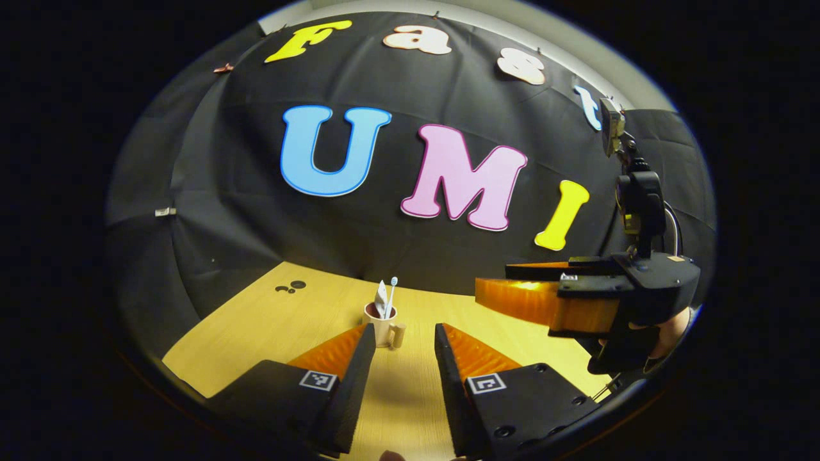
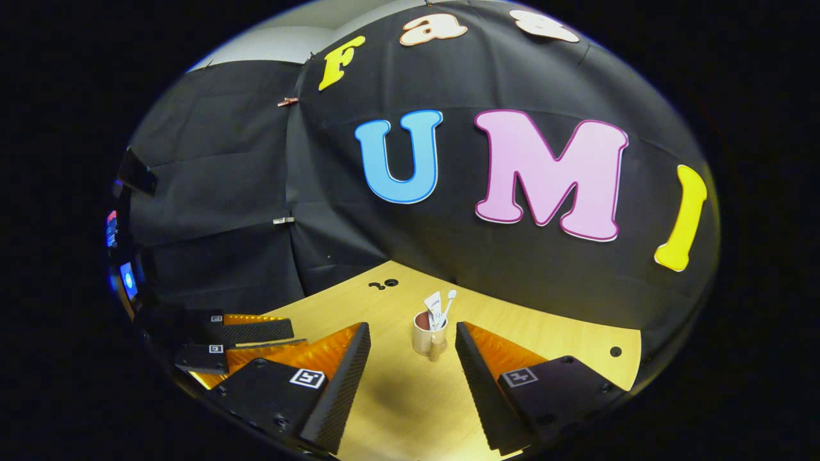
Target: Put the toothbrush and toothpaste on the desktop into the cup, then pick up the cup and place it on the coaster on the desktop.
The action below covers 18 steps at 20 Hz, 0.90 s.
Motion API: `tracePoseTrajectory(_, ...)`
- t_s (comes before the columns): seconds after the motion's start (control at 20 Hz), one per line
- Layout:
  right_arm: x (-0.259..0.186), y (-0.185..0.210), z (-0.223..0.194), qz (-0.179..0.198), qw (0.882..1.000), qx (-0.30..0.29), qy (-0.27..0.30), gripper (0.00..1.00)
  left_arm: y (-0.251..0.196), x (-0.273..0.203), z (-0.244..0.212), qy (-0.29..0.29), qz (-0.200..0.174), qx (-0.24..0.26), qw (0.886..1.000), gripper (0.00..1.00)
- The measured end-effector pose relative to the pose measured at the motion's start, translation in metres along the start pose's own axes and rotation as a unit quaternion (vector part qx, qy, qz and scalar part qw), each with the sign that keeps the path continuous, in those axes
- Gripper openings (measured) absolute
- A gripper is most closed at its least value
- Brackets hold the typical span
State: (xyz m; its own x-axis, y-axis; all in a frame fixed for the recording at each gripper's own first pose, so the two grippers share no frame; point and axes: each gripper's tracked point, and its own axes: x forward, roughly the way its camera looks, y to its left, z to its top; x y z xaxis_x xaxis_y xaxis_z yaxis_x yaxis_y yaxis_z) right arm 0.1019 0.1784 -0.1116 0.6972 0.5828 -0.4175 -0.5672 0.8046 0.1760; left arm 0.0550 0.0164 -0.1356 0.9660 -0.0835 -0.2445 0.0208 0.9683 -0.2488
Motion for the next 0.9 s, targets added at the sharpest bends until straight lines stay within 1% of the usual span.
tracePoseTrajectory(0.05,-0.012,0.002,0.002,-0.005,1.000,0.005,-0.010,0.85,-0.005,-0.003,0.004,-0.003,-0.003,0.002,1.000,0.61)
tracePoseTrajectory(0.15,-0.034,0.001,0.008,-0.015,0.999,0.014,-0.029,0.86,-0.013,-0.011,0.012,-0.009,-0.007,0.005,1.000,0.64)
tracePoseTrajectory(0.25,-0.050,-0.002,0.013,-0.025,0.999,0.010,-0.040,0.87,-0.020,-0.019,0.019,-0.016,-0.011,0.011,1.000,0.65)
tracePoseTrajectory(0.3,-0.057,-0.003,0.013,-0.027,0.999,0.006,-0.043,0.88,-0.023,-0.023,0.022,-0.021,-0.010,0.018,1.000,0.67)
tracePoseTrajectory(0.35,-0.065,-0.002,0.012,-0.030,0.999,0.003,-0.042,0.90,-0.025,-0.026,0.025,-0.024,-0.010,0.026,0.999,0.71)
tracePoseTrajectory(0.45,-0.078,-0.005,0.016,-0.036,0.998,-0.001,-0.050,0.92,-0.028,-0.030,0.030,-0.030,-0.008,0.044,0.999,0.74)
tracePoseTrajectory(0.55,-0.083,-0.008,0.020,-0.044,0.997,-0.013,-0.059,0.93,-0.028,-0.031,0.034,-0.030,-0.007,0.056,0.998,0.76)
tracePoseTrajectory(0.65,-0.094,-0.010,0.022,-0.050,0.996,-0.023,-0.066,0.97,-0.031,-0.032,0.037,-0.026,-0.014,0.056,0.998,0.80)
tracePoseTrajectory(0.9,-0.110,-0.015,0.021,-0.068,0.995,-0.012,-0.074,0.98,-0.041,-0.039,0.047,-0.036,-0.026,0.062,0.997,0.82)
